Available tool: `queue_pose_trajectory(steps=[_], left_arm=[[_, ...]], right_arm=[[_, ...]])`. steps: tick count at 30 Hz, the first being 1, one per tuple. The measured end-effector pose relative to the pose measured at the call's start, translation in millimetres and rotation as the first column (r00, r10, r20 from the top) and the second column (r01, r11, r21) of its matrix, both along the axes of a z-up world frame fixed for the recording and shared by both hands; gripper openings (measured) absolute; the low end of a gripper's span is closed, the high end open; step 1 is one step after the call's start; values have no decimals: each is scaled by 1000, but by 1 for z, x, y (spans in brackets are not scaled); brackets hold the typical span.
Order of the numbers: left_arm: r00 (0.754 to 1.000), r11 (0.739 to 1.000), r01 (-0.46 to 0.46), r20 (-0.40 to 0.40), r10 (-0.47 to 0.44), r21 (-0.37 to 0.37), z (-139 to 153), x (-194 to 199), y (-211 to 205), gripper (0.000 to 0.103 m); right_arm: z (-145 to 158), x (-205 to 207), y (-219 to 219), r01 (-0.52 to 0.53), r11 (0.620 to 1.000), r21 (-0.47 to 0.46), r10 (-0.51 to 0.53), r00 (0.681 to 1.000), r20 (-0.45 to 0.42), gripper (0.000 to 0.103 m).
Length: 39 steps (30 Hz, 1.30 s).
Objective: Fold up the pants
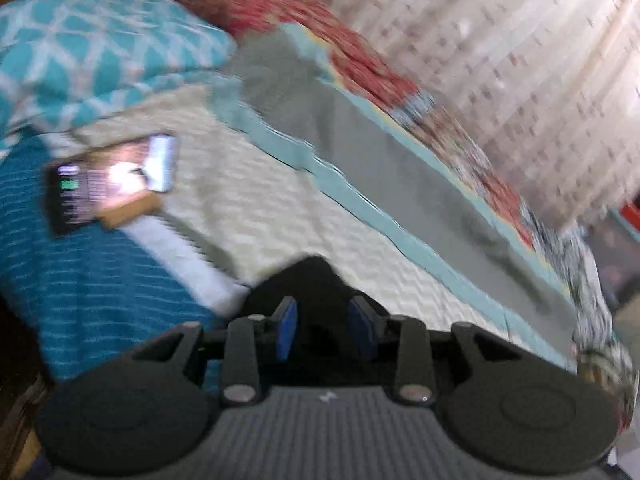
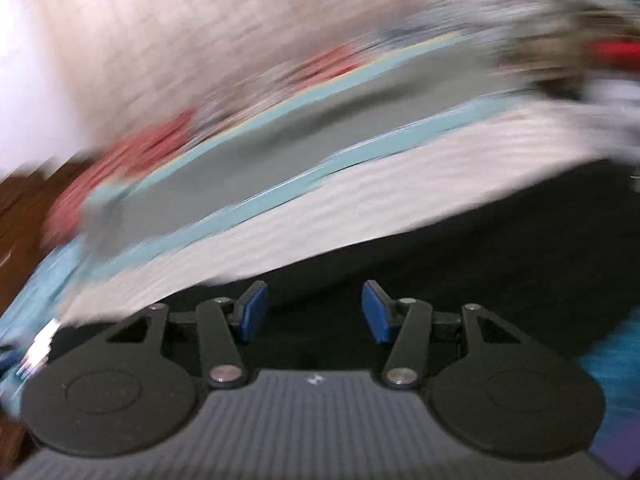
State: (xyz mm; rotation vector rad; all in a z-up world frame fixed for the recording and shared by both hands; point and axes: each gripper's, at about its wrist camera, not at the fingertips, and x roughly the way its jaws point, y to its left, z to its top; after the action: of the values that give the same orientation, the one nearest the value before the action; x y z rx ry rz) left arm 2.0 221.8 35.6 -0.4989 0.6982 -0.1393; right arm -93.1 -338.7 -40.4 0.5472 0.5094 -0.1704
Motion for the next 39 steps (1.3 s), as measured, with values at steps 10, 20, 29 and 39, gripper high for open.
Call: queue_pose_trajectory(steps=[10,20,29,39], left_arm=[[934,938,330,-183,-308,108,-47,38,-179,30],[900,885,389,-312,-305,257,-84,30,-227,29],[902,891,380,-312,-297,250,-84,32,-227,29],[913,928,356,-253,-321,108,-67,27,-198,29]], right_arm=[[-47,-75,-134,482,875,29,-483,875,28,57],[-64,-54,-152,424,906,9,-424,904,58,70],[-57,-36,-140,316,948,-33,-316,949,11,34],[30,-19,-56,100,985,-138,-77,983,165,34]])
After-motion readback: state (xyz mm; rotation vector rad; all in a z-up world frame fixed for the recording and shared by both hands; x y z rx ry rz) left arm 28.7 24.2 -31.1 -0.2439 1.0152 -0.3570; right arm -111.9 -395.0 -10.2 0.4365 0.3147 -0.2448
